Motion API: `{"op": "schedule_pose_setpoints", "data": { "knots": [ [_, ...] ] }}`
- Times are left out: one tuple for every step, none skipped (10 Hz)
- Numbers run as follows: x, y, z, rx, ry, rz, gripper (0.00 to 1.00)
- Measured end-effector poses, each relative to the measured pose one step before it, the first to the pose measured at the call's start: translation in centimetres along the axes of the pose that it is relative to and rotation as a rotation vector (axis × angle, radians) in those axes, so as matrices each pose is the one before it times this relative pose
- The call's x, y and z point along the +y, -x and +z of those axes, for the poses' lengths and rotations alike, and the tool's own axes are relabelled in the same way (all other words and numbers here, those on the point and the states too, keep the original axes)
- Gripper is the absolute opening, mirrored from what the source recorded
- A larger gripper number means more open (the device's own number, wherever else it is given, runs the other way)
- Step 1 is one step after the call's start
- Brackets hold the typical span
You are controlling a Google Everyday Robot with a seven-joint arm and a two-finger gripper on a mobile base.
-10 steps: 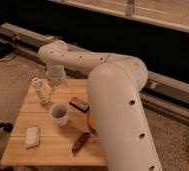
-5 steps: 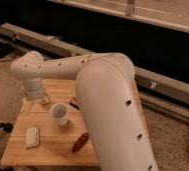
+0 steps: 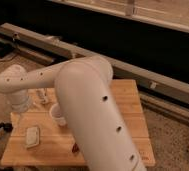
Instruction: Place the white sponge in the ceramic cup
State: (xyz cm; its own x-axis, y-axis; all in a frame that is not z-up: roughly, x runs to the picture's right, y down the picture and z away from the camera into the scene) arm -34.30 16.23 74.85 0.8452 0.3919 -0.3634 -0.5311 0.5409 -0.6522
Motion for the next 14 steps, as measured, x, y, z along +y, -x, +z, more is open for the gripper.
{"op": "schedule_pose_setpoints", "data": {
  "knots": [
    [0.144, 0.147, 0.833, 0.02489, 0.00185, -0.00747, 0.8],
    [0.4, 0.175, 0.378, 0.0119, 0.00327, -0.00869, 0.8],
    [-0.334, -0.118, -0.017, -0.00008, -0.00177, 0.00466, 0.8],
    [-0.085, -0.048, 0.009, 0.00133, -0.0013, 0.00079, 0.8],
    [0.027, 0.038, -0.027, -0.00108, 0.00045, -0.00014, 0.8],
    [0.138, 0.061, 0.03, 0.00038, -0.00011, -0.00253, 0.8],
    [-0.05, 0.016, 0.039, -0.00024, 0.0, 0.0008, 0.8],
    [-0.233, -0.114, 0.078, 0.00287, 0.0001, 0.00428, 0.8],
    [-0.014, -0.367, 0.569, 0.01, 0.00004, -0.00198, 0.8],
    [0.104, -0.3, 1.074, 0.00057, 0.00457, -0.00201, 0.8],
    [0.222, -0.456, 1.473, 0.0002, 0.00828, 0.00275, 0.8],
    [0.157, -0.529, 1.185, 0.00091, 0.00993, 0.00435, 0.8],
    [0.221, -0.437, 0.875, -0.00724, 0.01499, 0.00772, 0.8],
    [0.101, -0.399, 0.51, -0.00047, 0.00901, 0.00538, 0.8]
  ]
}}
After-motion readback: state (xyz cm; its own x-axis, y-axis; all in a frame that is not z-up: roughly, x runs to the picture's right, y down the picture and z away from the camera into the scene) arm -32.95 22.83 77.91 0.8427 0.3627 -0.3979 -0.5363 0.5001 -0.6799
